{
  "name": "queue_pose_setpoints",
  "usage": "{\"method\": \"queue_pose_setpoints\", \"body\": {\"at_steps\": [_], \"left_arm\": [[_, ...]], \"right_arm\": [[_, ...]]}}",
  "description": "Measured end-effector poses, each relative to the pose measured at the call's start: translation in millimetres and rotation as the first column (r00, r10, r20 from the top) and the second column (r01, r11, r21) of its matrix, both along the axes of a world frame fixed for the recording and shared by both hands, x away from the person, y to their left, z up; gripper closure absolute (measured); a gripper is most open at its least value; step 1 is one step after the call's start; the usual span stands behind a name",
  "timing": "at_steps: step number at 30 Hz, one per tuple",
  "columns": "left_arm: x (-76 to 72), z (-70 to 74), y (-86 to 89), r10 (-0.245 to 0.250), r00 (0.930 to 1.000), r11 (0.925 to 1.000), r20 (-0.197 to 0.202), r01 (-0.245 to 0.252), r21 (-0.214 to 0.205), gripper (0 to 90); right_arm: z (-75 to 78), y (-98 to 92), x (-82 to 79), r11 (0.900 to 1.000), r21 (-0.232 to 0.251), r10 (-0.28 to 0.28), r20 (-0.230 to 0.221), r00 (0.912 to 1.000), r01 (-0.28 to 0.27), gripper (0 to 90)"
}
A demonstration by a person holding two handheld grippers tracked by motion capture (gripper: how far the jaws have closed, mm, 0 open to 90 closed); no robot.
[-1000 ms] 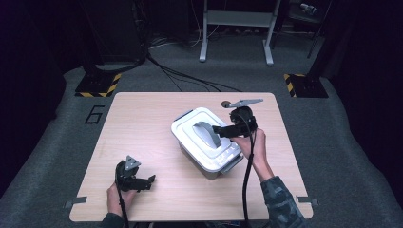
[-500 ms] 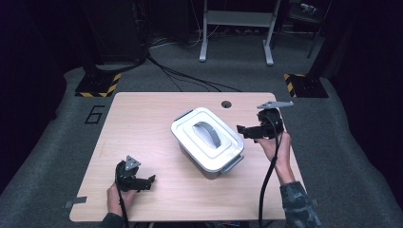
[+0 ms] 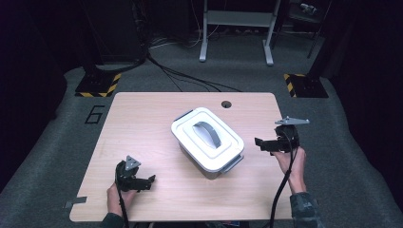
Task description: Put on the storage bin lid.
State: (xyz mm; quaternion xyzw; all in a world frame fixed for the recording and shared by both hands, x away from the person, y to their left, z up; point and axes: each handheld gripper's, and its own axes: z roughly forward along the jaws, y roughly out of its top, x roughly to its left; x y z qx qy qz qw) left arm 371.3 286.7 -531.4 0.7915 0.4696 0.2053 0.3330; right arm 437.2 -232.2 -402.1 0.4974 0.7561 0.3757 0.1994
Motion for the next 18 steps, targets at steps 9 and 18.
{"method": "queue_pose_setpoints", "body": {"at_steps": [9, 18], "left_arm": [[0.0, 0.1, -0.2, 0.002, 1.0, 1.0, -0.002, -0.002, -0.004, 0.8], [-0.1, 0.0, -0.2, 0.002, 1.0, 1.0, -0.001, -0.002, -0.004, 0.8]], "right_arm": [[-54.2, -17.9, -4.5, 0.9989, -0.019, -0.044, -0.075, 0.9962, 0.042, 0.0], [-92.3, -24.3, -14.4, 0.9986, -0.018, -0.052, -0.106, 0.993, 0.05, 0.0]]}}
